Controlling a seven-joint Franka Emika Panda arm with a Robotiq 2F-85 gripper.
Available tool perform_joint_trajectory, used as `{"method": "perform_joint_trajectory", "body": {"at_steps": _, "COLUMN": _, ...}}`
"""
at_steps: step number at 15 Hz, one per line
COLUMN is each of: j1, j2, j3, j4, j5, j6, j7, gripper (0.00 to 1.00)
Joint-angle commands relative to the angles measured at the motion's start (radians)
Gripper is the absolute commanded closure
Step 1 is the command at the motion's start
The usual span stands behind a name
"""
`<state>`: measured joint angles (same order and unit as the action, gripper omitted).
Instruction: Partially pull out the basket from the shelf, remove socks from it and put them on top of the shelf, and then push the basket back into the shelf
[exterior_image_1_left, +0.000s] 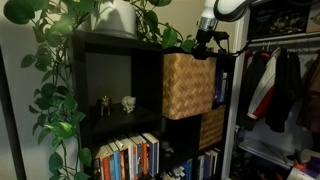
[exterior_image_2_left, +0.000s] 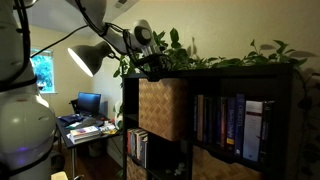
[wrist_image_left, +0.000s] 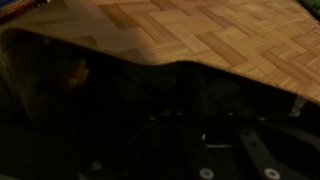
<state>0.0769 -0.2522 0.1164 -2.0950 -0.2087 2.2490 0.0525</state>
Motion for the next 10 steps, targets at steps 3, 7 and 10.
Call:
{"method": "perform_joint_trajectory", "body": {"at_steps": 3, "j1": 0.014, "j2": -0.059, "j3": -0.009, "j4": -0.028, "j5": 0.039, "j6": -0.007, "j7": -0.069, "gripper": 0.93}}
{"method": "perform_joint_trajectory", "body": {"at_steps": 7, "j1": 0.034, "j2": -0.102, "j3": -0.023, "j4": -0.007, "j5": 0.108, "j6": -0.054, "j7": -0.193, "gripper": 0.93}}
{"method": "perform_joint_trajectory", "body": {"at_steps": 10, "j1": 0.026, "j2": -0.143, "j3": -0.017, "j4": 0.015, "j5": 0.075, "j6": -0.098, "j7": -0.231, "gripper": 0.93}}
